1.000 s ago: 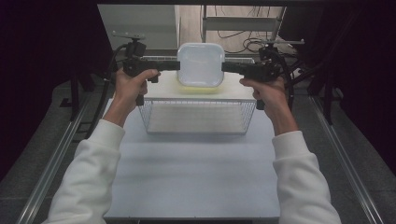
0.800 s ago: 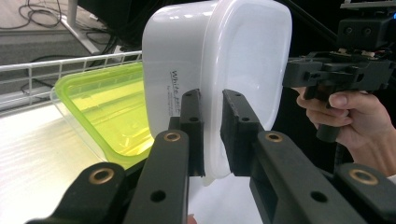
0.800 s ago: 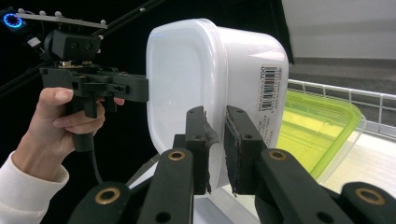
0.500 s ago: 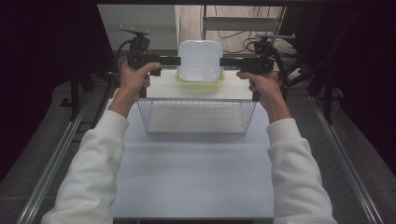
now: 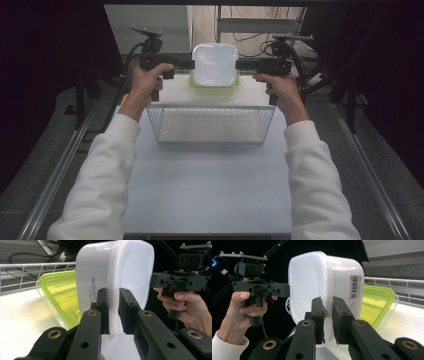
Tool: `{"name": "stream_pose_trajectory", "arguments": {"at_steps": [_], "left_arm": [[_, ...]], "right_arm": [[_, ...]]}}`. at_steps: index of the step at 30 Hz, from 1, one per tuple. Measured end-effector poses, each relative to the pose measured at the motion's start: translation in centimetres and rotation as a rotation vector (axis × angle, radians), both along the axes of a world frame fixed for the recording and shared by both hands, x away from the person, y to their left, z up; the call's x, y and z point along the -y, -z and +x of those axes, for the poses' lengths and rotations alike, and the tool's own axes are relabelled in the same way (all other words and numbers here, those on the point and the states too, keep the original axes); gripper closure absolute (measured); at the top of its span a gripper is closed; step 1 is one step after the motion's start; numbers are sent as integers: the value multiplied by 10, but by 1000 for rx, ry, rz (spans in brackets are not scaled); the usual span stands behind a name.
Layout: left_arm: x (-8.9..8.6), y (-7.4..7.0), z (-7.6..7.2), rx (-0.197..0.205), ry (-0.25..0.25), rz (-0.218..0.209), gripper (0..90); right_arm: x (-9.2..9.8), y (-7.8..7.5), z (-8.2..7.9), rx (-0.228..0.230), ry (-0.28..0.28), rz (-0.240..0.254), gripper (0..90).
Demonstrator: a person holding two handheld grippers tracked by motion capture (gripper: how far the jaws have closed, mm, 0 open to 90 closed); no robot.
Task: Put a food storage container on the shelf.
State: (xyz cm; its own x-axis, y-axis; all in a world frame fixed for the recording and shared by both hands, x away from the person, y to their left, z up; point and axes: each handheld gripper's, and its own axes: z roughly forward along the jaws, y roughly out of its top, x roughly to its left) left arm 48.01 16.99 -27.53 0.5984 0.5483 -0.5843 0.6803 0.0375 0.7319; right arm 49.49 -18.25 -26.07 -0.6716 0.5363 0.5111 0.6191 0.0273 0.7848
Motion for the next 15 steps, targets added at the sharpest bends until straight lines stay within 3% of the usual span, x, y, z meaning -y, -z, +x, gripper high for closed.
{"name": "stream_pose_trajectory", "arguments": {"at_steps": [4, 15], "left_arm": [[-2, 1, 7, -55, 4, -43, 800], [-9, 7, 32, -212, -1, -189, 803]], "right_arm": [[2, 2, 7, -35, 5, 32, 792], [8, 15, 28, -204, 26, 165, 773]]}}
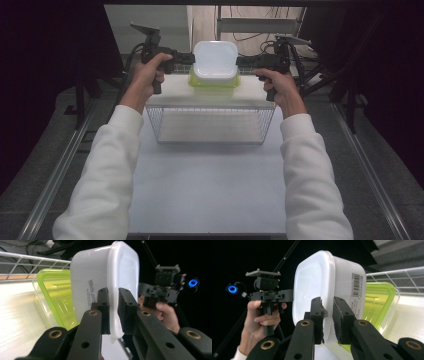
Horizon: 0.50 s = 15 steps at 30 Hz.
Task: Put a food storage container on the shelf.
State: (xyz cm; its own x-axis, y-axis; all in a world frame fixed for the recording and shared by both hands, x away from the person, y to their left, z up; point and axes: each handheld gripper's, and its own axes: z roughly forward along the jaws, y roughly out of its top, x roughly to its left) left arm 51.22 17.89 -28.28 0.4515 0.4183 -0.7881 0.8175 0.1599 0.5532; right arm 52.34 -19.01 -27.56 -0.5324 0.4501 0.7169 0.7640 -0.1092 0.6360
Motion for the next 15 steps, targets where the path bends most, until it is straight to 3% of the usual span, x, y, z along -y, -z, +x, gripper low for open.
{"name": "stream_pose_trajectory", "arguments": {"at_steps": [1, 7, 10, 15], "left_arm": [[0, 1, 1, -5, -5, -12, 800], [-2, 6, 10, -34, -32, -47, 783], [-3, 9, 13, -42, -44, -38, 779], [-4, 14, 15, -41, -43, -71, 782]], "right_arm": [[1, 1, 2, -25, 6, 16, 772], [1, 8, 11, -75, 35, 86, 761], [0, 12, 14, -105, 47, 105, 754], [1, 17, 18, -141, 60, 139, 738]]}}
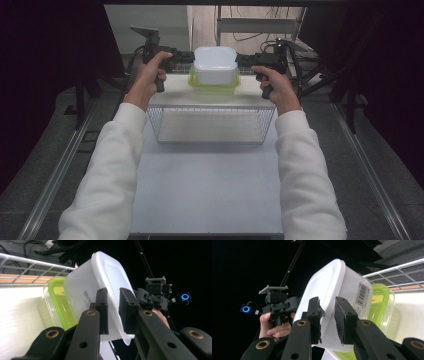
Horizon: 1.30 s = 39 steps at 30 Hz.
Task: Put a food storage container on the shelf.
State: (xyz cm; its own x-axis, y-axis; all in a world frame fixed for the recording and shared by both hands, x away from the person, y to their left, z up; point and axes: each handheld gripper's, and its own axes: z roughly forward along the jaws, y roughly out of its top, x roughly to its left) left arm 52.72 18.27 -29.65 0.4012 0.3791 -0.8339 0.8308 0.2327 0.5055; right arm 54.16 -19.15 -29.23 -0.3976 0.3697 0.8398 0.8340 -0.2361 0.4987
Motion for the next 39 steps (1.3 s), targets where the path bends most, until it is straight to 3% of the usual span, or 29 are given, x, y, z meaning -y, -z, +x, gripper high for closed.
{"name": "stream_pose_trajectory", "arguments": {"at_steps": [4, 6, 8, 13, 15, 16, 20, 24, 29, 33, 39], "left_arm": [[1, -1, -1, 19, -4, 18, 769], [2, -3, -3, 49, -25, 48, 697], [0, -6, -7, 87, -48, 61, 567], [-2, -15, -23, 188, -62, 120, 427], [-2, -17, -27, 203, -62, 136, 390], [-3, -20, -36, 243, -66, 189, 368], [-2, -23, -52, 298, -64, 258, 319], [-8, -23, -75, 350, -48, 261, 294], [-18, -14, -121, 432, -24, 290, 278], [-19, 5, -158, 471, -5, 323, 276], [-17, 40, -203, 505, 15, 362, 274]], "right_arm": [[-1, 0, 0, 3, 11, -6, 714], [-2, -1, -2, 12, 21, -19, 673], [-3, -3, -5, 46, 40, -33, 611], [-3, -19, -18, 153, 90, -102, 543], [-3, -21, -22, 177, 97, -121, 527], [-3, -25, -30, 236, 96, -183, 481], [-1, -28, -42, 317, 69, -241, 424], [8, -31, -64, 406, 44, -293, 385], [19, -24, -104, 492, 0, -388, 351], [30, -8, -138, 530, -24, -456, 328], [52, 26, -173, 539, -29, -464, 322]]}}
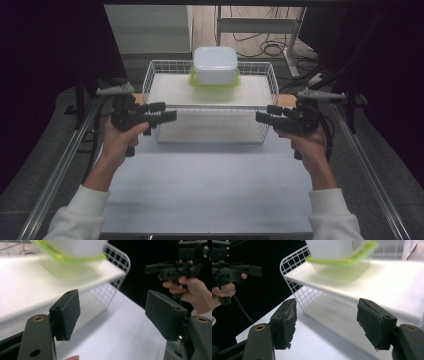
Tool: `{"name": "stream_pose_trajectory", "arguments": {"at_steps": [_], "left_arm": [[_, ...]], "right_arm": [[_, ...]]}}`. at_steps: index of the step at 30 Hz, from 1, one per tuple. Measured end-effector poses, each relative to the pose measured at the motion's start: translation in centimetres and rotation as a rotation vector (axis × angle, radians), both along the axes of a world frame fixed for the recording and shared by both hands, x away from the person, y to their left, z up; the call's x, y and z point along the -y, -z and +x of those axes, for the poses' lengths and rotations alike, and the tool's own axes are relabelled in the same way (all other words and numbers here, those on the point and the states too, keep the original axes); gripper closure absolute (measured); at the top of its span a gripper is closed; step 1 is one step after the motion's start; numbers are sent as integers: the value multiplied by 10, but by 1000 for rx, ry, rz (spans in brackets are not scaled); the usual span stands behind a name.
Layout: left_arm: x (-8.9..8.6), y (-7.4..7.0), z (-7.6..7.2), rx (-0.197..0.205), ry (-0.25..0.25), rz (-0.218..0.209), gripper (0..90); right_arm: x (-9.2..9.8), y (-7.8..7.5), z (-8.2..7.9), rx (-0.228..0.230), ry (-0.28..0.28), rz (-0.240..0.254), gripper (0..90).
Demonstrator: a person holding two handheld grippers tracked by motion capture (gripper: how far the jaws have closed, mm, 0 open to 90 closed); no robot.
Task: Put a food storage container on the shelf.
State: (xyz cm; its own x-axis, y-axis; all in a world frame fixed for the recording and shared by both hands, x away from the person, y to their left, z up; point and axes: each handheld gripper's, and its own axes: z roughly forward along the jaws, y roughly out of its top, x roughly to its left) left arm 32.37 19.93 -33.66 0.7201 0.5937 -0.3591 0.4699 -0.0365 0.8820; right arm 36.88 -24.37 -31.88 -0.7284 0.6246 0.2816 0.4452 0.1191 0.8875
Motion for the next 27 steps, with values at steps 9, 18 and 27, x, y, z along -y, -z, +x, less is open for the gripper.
{"name": "stream_pose_trajectory", "arguments": {"at_steps": [9, 18, 27], "left_arm": [[-4, 61, -46, -17, -33, 59, 276], [2, 88, -55, -45, -34, 140, 274], [-4, 87, -57, -36, -54, 139, 273]], "right_arm": [[25, 52, -47, 12, -17, -23, 316], [33, 91, -63, -21, -9, -81, 303], [35, 95, -66, 2, 10, -90, 229]]}}
